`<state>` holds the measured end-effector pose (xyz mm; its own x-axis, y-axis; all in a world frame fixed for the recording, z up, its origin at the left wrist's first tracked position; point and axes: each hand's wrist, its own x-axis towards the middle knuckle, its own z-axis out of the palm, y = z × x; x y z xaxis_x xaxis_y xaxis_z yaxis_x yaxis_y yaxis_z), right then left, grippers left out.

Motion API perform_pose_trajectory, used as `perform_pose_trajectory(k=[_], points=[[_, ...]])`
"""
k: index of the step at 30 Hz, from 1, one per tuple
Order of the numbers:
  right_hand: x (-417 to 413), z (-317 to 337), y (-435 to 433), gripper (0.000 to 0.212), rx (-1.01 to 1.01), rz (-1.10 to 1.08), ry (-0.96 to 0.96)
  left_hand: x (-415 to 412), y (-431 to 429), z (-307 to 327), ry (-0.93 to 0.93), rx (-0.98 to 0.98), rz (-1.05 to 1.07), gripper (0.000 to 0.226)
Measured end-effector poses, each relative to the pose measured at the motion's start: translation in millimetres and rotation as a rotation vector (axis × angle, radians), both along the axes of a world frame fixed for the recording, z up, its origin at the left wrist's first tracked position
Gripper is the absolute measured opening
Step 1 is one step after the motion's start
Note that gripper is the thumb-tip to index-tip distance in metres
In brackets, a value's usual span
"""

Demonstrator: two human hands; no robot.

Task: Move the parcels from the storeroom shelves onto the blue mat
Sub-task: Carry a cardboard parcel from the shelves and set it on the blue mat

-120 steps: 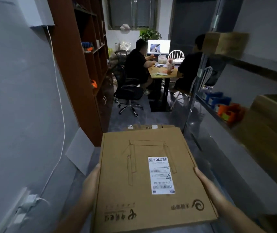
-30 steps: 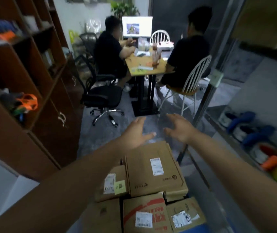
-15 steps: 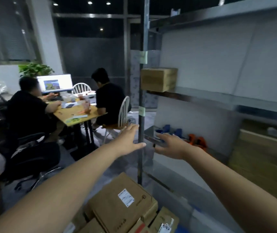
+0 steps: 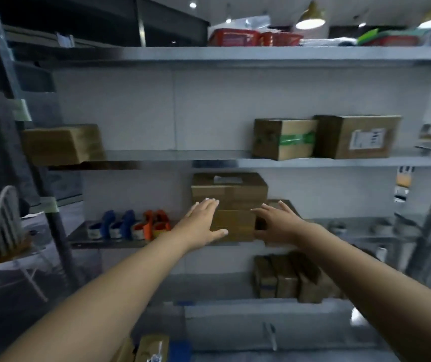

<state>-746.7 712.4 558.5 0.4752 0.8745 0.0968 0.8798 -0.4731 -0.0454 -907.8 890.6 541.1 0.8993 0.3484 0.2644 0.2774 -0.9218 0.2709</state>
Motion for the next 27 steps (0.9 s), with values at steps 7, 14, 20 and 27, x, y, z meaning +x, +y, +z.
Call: perform_pose_trajectory(k=[7, 14, 20, 27], points=[[91.2, -13.7, -169.2, 0.074, 0.036, -0.213, 0.023, 138.4, -139.9, -5.8, 0.015, -0.042, -0.261, 0.088], [184.1, -30.2, -346.7, 0.072, 0.047, -0.481, 0.051, 274.7, -289.5, -19.7, 0.036, -0.093, -0.442, 0.086], [257.4, -45.2, -476.7, 0.071, 0.033, -0.682, 0.085, 381.6, -395.3, -50.6, 0.033, -0.165, -0.585, 0.087], [340.1, -86.9, -539.7, 0.073, 0.009, -0.811, 0.183, 480.1, -458.8, -96.6, 0.161, -0.215, -0.638, 0.09]])
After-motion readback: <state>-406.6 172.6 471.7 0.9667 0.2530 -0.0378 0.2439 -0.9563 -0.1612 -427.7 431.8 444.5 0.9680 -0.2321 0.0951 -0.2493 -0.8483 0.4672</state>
